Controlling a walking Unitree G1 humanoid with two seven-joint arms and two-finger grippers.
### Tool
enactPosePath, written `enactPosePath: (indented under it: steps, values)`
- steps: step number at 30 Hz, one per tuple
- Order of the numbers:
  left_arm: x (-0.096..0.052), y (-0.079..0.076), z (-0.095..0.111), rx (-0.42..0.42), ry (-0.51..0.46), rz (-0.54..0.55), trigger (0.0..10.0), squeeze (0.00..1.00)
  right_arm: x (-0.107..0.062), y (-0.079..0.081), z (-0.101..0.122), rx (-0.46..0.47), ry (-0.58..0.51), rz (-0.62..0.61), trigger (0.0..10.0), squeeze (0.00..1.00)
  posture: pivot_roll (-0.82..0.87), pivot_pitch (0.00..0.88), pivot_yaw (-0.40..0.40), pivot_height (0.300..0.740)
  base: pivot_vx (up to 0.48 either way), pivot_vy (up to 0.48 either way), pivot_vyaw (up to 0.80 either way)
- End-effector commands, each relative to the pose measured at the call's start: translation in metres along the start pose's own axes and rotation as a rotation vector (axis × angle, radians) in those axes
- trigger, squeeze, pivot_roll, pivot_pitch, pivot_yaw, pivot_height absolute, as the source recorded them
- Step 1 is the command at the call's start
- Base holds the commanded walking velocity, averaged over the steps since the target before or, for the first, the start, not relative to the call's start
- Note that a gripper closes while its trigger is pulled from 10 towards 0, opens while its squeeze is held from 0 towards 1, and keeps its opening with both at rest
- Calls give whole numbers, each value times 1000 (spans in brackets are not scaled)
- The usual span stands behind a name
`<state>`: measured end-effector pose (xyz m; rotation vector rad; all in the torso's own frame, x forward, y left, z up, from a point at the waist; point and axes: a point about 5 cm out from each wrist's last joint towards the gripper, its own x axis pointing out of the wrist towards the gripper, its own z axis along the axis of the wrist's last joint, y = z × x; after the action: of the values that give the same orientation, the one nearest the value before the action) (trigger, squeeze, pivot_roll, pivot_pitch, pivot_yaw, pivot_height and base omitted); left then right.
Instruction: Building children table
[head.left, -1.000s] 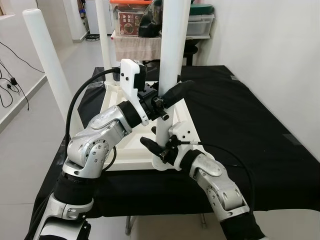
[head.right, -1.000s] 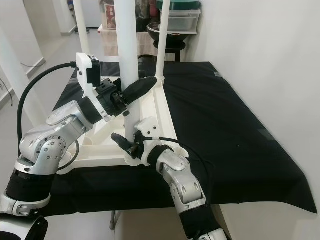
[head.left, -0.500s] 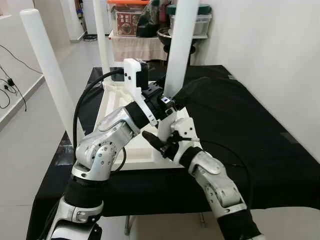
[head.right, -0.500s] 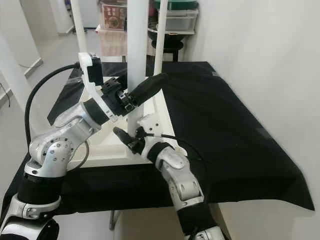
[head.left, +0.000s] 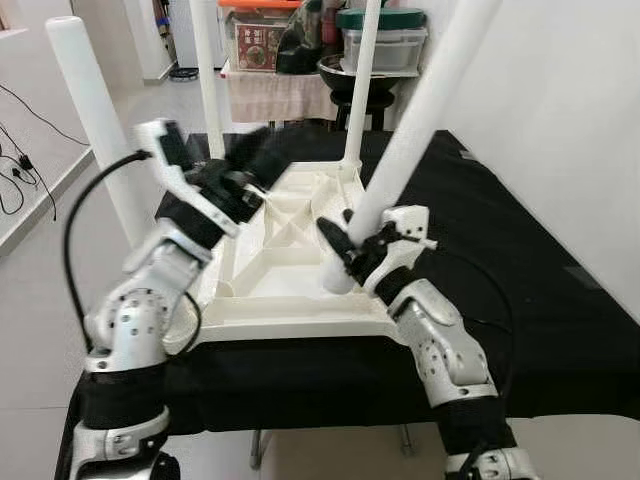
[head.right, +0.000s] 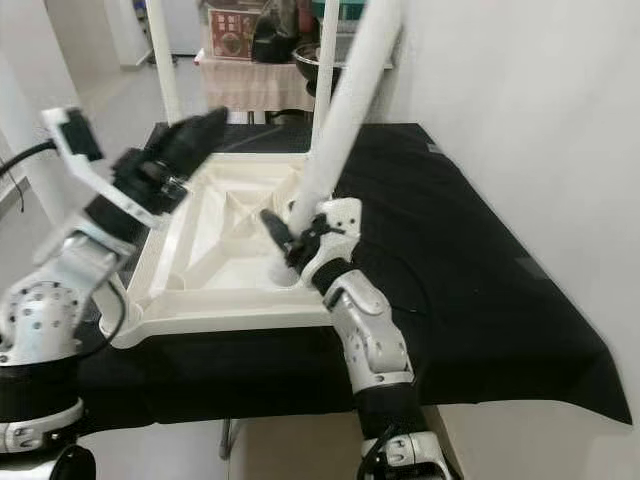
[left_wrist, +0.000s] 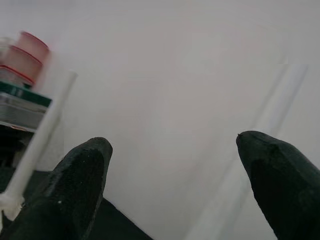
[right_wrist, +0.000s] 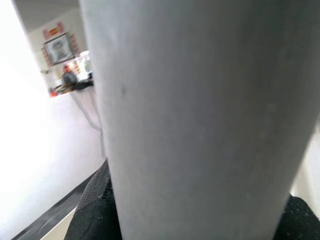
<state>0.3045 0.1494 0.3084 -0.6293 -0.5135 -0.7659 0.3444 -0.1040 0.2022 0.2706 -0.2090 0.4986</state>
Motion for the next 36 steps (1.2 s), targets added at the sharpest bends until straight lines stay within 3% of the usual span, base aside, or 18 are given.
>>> enactPosePath:
  steps: [1,2,4,7,8,11,12,20,27,31,36]
  values:
    - [-4,4,3,-12,-7,22,10000,1000,2,-1,5,4,-30,-13,0,0,-42,0,-39,740,0,0,0]
    - [-10,11,8,-7,-22,70,10000,1000,3,-8,9,7,-46,-54,0,0,-38,0,-39,740,0,0,0]
    - [-10,11,8,-7,-22,70,10000,1000,3,-8,9,7,-46,-54,0,0,-38,0,-39,740,0,0,0]
    - [-23,20,-1,64,46,152,10000,1000,3,-19,18,3,-78,-109,0,0,-33,0,-39,740,0,0,0]
    - [-28,20,-11,96,96,176,10000,0,3,-24,21,-18,-84,-128,8000,0,-31,0,-38,740,0,0,0]
    - [-31,19,-19,112,131,188,10000,0,3,-27,23,-37,-85,-140,8000,0,-31,0,-38,740,0,0,0]
    - [-33,17,-25,105,148,199,10000,0,2,-30,24,-58,-81,-149,10000,0,-27,0,-40,740,0,0,0]
    - [-43,15,-38,104,200,229,10000,0,0,-36,25,-83,-77,-172,10000,0,-24,0,-39,740,0,0,0]
    - [-49,12,-47,50,246,210,10000,0,0,-36,24,-95,-72,-167,10000,0,-31,0,-42,740,0,-137,0]
    - [-54,8,-59,29,281,202,10000,0,1,-33,23,-112,-67,-146,10000,0,-34,0,-45,740,0,0,0]
    - [-69,5,-83,19,362,229,10000,0,3,-21,18,-141,-44,-67,10000,0,-32,0,-49,740,0,-480,0]
